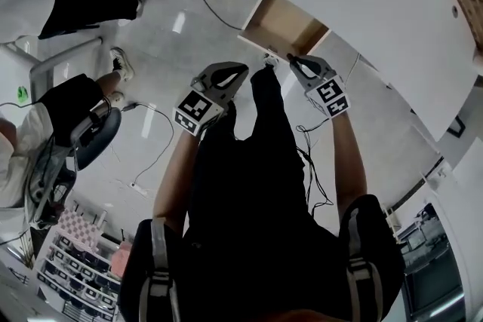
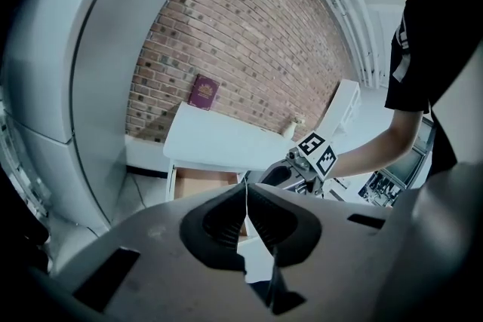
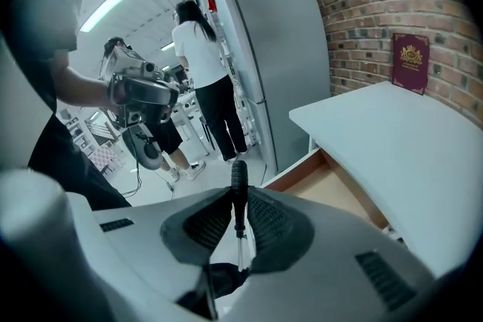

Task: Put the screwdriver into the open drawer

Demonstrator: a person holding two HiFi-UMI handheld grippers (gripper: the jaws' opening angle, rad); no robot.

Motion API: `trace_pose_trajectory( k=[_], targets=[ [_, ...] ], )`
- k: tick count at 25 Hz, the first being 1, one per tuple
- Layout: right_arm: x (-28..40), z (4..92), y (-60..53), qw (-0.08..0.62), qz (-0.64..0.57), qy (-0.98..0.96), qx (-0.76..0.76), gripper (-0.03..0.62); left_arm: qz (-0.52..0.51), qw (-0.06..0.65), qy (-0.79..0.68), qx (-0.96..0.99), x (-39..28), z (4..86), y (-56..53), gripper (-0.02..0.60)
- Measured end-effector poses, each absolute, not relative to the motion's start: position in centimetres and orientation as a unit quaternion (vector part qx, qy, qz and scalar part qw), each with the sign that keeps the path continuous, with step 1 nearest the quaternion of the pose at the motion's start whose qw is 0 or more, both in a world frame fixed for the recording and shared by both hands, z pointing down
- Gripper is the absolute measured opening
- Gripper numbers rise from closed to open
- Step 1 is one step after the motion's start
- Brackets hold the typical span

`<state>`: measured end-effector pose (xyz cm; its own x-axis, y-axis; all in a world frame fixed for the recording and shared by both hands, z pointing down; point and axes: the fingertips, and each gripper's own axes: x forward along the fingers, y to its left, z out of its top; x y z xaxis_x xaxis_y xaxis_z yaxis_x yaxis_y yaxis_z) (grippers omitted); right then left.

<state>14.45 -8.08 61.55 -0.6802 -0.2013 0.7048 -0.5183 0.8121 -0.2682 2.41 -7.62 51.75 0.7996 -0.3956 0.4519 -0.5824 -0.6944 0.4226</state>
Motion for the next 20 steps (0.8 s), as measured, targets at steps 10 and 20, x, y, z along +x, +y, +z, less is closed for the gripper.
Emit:
trace_pose_trajectory(
  k=[10, 20],
  targets=[
    [14.1, 68.3, -9.1, 0.364, 0.231, -0.883, 0.187, 0.118, 0.159, 0.304, -0.294, 0.892, 1.4, 56.9, -7.8, 0.017],
    [13.6, 76.4, -9.4, 0.408, 0.222, -0.870, 0.167, 0.120, 0.155, 0.331, -0.305, 0.879, 1.7, 62.1, -6.5, 0.017]
  ],
)
